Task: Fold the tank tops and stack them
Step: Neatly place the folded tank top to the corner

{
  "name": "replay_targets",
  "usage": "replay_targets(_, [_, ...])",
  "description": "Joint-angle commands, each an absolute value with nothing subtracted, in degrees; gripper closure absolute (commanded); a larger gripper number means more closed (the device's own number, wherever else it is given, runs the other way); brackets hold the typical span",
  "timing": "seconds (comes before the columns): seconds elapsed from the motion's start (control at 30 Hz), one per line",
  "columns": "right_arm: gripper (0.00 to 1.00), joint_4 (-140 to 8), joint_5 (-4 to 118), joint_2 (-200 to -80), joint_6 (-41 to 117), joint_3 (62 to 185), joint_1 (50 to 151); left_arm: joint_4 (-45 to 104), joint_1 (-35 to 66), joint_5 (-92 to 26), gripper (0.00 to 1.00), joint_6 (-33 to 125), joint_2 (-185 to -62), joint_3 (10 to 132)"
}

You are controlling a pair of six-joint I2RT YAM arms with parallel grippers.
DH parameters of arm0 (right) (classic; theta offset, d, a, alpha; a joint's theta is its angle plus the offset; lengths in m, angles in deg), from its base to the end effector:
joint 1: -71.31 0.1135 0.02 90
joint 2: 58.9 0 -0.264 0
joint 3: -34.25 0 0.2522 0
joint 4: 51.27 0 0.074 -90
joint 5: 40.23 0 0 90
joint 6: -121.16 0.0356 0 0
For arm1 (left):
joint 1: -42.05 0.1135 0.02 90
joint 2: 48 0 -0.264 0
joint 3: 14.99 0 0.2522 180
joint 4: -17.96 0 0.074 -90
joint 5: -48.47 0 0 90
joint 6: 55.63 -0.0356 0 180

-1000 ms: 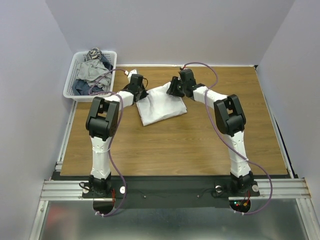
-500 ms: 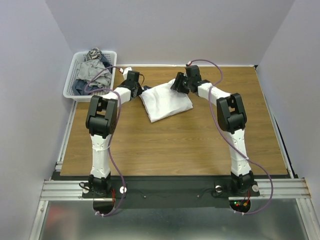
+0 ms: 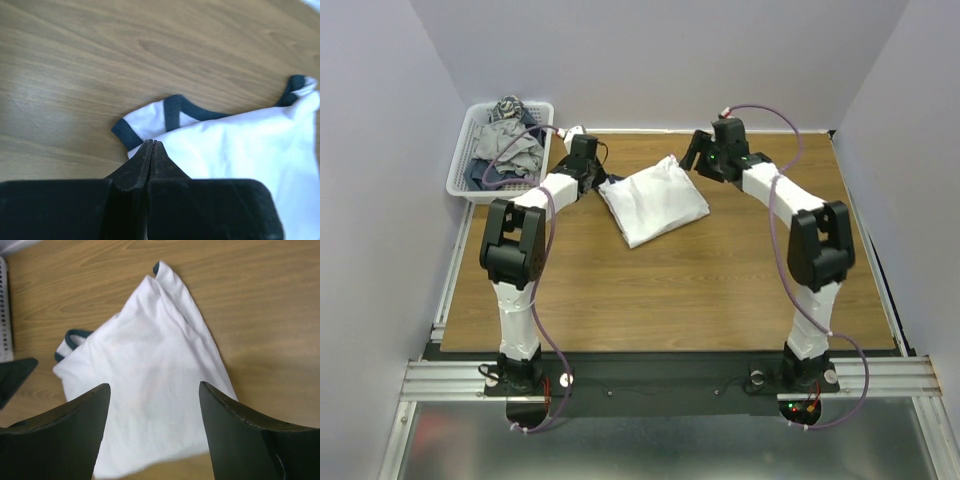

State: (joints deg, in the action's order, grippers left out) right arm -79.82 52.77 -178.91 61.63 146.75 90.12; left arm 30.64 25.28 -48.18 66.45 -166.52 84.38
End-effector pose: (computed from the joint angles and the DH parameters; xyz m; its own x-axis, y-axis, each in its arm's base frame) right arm 0.4638 0.1600 0.2447 -0.6638 0.3088 -0.6811 -0.0295 0.8992 0.4365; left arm 0.4581 -0.1337 0.2051 -0.5300 -0.3912 -0.7523 -0.1052 0.9107 -0.3995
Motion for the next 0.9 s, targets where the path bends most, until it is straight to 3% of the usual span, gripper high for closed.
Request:
replay_targets(0.0, [0.23, -80.24, 50.29, -167.39, 66.82, 135.14, 89.77, 30.92, 24.56, -51.63, 0.89, 64.27, -157.78, 86.74])
replay_targets(0.13, [0.24, -77.09, 52.04, -162.63, 70.78, 122.22, 90.2, 31.63, 21.93, -52.35, 0.82, 60.76, -159.17, 90.87])
replay_targets(0.33, [0.24, -63.4, 60.21, -163.75, 77.82, 111.05, 90.99, 31.27, 18.15, -39.18, 0.81, 55.13, -168.21, 97.72])
replay_targets(0.67, [0.25, -52.12, 59.62, -167.88, 85.91, 106.37, 91.0, 34.17, 15.51, -40.91, 0.83, 58.36, -174.65, 95.46])
replay_targets(0.87, [0.39, -52.47, 55.85, -172.1, 86.35, 108.74, 90.91, 34.44, 13.31, -44.69, 0.83, 65.04, -173.59, 91.33])
